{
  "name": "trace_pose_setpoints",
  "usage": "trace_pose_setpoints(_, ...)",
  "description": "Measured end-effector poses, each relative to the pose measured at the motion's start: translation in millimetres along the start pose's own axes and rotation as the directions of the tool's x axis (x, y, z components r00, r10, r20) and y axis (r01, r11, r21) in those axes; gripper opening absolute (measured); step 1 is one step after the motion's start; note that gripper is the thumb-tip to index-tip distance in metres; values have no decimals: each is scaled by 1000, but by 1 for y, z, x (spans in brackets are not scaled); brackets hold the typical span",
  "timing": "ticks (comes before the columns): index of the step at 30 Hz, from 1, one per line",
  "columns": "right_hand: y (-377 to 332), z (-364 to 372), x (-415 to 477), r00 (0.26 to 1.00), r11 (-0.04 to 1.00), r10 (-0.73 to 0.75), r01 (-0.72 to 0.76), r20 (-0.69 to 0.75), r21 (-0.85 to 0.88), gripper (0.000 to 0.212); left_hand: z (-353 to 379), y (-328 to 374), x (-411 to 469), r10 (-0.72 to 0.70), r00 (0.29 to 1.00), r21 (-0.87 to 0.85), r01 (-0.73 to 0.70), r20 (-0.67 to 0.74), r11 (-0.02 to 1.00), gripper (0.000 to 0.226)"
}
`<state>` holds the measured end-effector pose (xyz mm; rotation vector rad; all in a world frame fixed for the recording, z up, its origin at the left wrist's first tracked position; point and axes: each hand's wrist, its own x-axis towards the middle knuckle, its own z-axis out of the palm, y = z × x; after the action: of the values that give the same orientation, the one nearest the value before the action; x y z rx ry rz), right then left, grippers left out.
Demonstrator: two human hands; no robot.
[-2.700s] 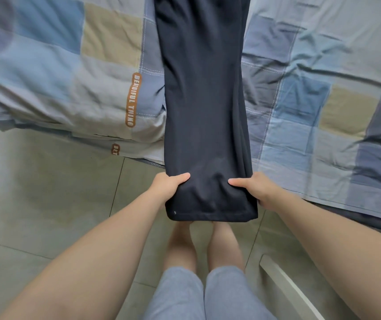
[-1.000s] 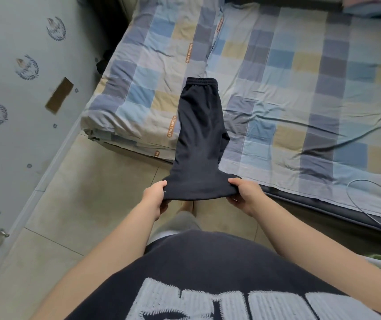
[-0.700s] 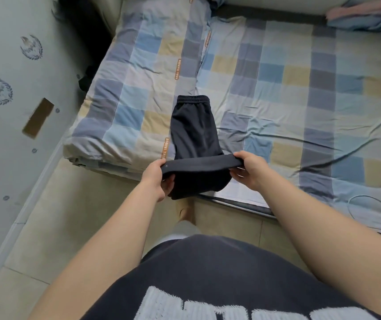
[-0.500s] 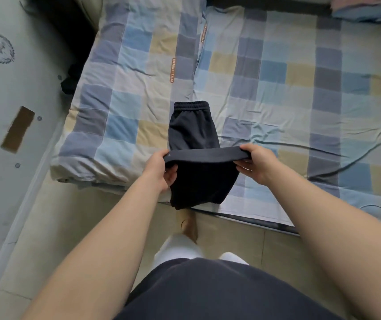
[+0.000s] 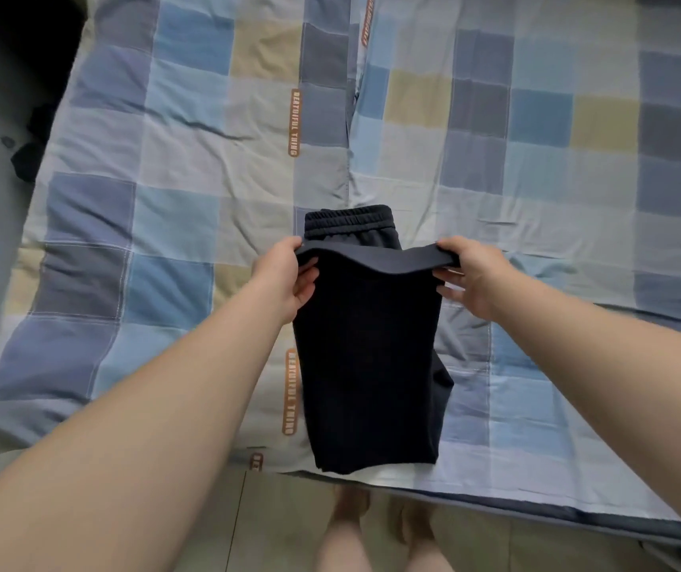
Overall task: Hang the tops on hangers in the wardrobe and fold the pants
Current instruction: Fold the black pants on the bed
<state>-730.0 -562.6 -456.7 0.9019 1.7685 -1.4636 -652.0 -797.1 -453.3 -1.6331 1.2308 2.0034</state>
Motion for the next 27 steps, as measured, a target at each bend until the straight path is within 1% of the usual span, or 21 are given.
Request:
trace_pose_setpoints(4,-8,22,60,999,1000,-2,1,37,28,11,18,7,59,65,997,46,-67,40,997,33)
trace_pose_setpoints(6,-3,28,81,994,997,9,-17,107,74,13,21,0,79,92,990,66,-99,107,993,37)
trace_pose_setpoints(9,16,28,96,974,992,26,-53,226,115,34,20,-21,95,97,977,132,-123,192,984,52)
trace_pose_setpoints(12,47,18,97,961,992,59,-87,270,94,43,15,-49,94,107,973,191,-147,206,970,53)
trace_pose_setpoints(14,71,6,94,960,994,76,-96,268,61,48,11,-72,85,135,975,218,-173,177,961,41)
trace_pose_setpoints(16,96,-7,86,964,996,91,-94,251,1,48,6,-98,71,179,975,243,-207,132,948,21)
trace_pose_setpoints(17,109,-15,81,967,995,98,-90,234,-44,49,3,-113,64,204,974,260,-224,102,939,15)
trace_pose_setpoints(19,135,-31,71,978,985,100,-71,185,-160,51,-4,-146,52,260,965,304,-260,41,916,11)
trace_pose_setpoints(21,163,-46,61,985,967,106,-69,138,-246,52,-10,-181,43,298,954,367,-267,-27,891,16)
trace_pose_setpoints(24,203,-63,54,993,952,95,-70,71,-296,57,-24,-234,34,315,939,490,-211,-140,846,26)
trace_pose_setpoints(27,239,-75,55,993,928,115,-97,30,-360,73,-34,-276,29,373,899,618,-161,-230,770,38)
